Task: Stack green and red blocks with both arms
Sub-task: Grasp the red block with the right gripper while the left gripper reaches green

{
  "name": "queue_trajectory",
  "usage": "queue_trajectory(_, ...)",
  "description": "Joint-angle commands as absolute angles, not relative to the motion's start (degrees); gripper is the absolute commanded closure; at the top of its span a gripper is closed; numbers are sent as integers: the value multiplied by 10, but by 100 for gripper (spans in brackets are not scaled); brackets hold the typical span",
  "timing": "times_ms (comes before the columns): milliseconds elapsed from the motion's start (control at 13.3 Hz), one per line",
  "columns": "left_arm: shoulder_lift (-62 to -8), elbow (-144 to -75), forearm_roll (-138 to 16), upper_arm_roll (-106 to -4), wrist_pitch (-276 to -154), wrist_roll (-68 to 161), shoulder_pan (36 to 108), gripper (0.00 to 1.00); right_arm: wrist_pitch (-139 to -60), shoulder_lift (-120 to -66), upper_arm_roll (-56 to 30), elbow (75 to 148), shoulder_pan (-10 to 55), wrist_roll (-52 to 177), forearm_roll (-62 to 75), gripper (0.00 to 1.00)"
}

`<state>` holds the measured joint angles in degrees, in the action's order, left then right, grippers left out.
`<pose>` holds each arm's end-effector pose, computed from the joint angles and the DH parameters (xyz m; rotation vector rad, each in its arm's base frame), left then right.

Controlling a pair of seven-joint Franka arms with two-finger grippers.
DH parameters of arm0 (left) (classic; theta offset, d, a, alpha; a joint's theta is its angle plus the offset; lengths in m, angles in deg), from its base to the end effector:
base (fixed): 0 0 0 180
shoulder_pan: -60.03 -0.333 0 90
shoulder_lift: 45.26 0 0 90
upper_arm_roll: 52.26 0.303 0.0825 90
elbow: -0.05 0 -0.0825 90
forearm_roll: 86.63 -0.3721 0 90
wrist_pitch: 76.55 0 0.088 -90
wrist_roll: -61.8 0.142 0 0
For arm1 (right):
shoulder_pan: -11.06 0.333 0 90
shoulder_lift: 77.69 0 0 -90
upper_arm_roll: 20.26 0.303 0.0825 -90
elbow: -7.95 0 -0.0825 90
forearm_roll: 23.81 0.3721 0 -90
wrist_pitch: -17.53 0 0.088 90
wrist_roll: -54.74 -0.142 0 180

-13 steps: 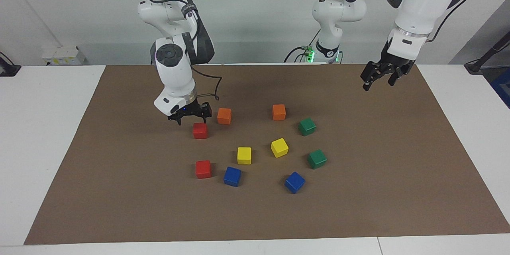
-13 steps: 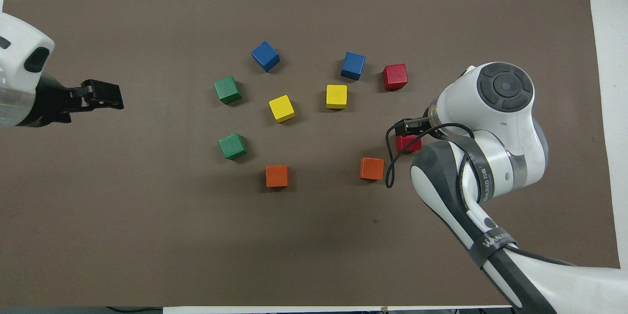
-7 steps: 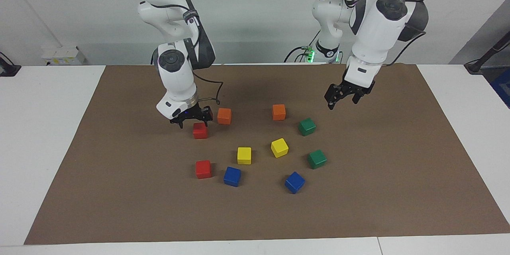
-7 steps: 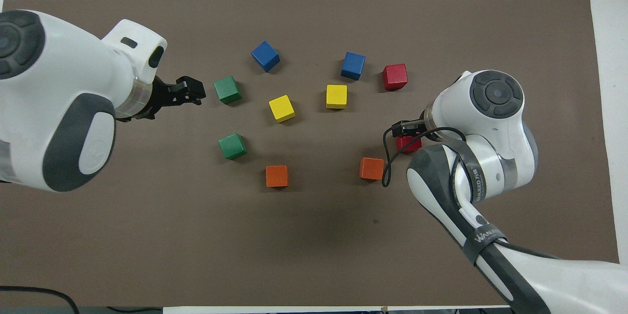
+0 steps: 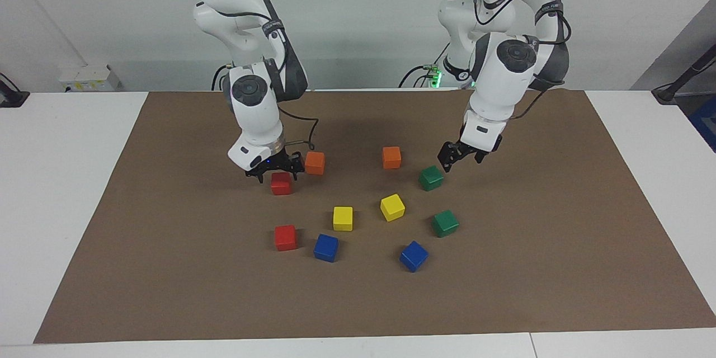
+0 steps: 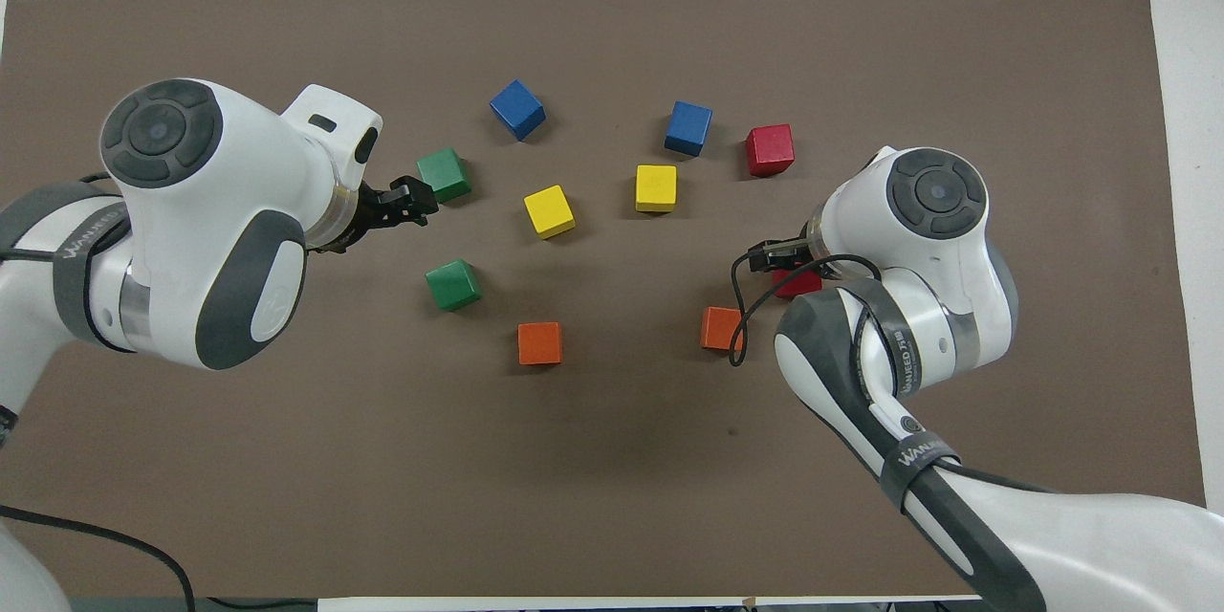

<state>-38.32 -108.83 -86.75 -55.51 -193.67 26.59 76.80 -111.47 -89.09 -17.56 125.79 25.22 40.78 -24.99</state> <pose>0.5458 -0.1980 0.3962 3.0991 0.4125 0.0281 0.5445 0.1636 0.3000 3.1326 0.0982 -0.0031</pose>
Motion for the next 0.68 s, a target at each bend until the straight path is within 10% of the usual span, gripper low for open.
queue_trajectory(0,-366,-1102,-909,-549,-1962,163,802,0,-1136,-892,-173,1270,251,396,-247,0)
queue_trajectory(602,-345,-1154,-910,-550,-2064,128,812,0,-1140,-892,-174,1279,250,400,-247,0)
